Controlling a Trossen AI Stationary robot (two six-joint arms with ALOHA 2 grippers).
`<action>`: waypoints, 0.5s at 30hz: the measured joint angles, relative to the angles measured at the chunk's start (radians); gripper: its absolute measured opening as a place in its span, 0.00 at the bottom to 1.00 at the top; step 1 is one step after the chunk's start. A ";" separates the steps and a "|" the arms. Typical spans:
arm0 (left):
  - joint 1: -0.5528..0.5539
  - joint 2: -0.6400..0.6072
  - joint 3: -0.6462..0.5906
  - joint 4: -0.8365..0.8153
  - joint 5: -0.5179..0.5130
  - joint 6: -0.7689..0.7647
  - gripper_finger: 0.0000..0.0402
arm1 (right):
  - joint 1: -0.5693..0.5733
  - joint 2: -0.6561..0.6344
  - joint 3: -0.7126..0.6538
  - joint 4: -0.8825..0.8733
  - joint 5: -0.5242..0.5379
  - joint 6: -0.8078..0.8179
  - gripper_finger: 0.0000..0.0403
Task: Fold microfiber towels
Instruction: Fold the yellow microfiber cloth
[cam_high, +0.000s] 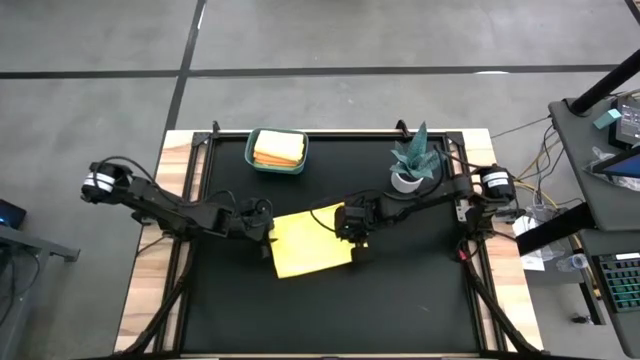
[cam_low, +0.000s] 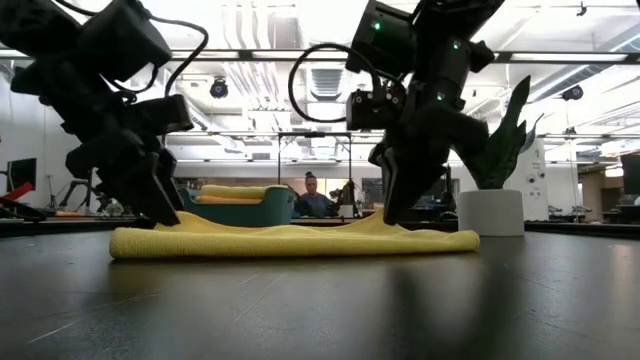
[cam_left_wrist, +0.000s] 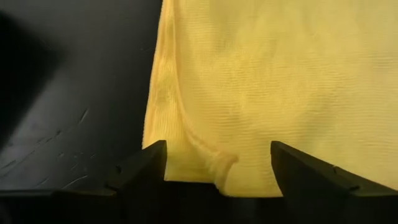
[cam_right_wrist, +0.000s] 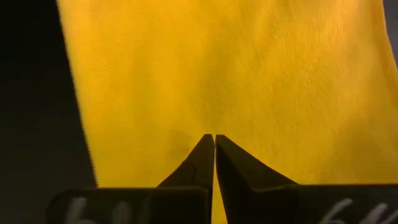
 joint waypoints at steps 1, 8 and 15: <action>0.000 0.003 0.000 0.001 -0.005 0.005 0.66 | -0.004 0.000 -0.004 0.001 0.000 0.000 0.02; -0.001 0.019 0.003 0.004 -0.014 0.018 0.43 | -0.013 0.000 -0.039 0.059 0.000 0.000 0.02; 0.000 -0.010 0.010 0.004 -0.062 0.077 0.05 | -0.013 0.000 -0.048 0.077 -0.001 0.008 0.02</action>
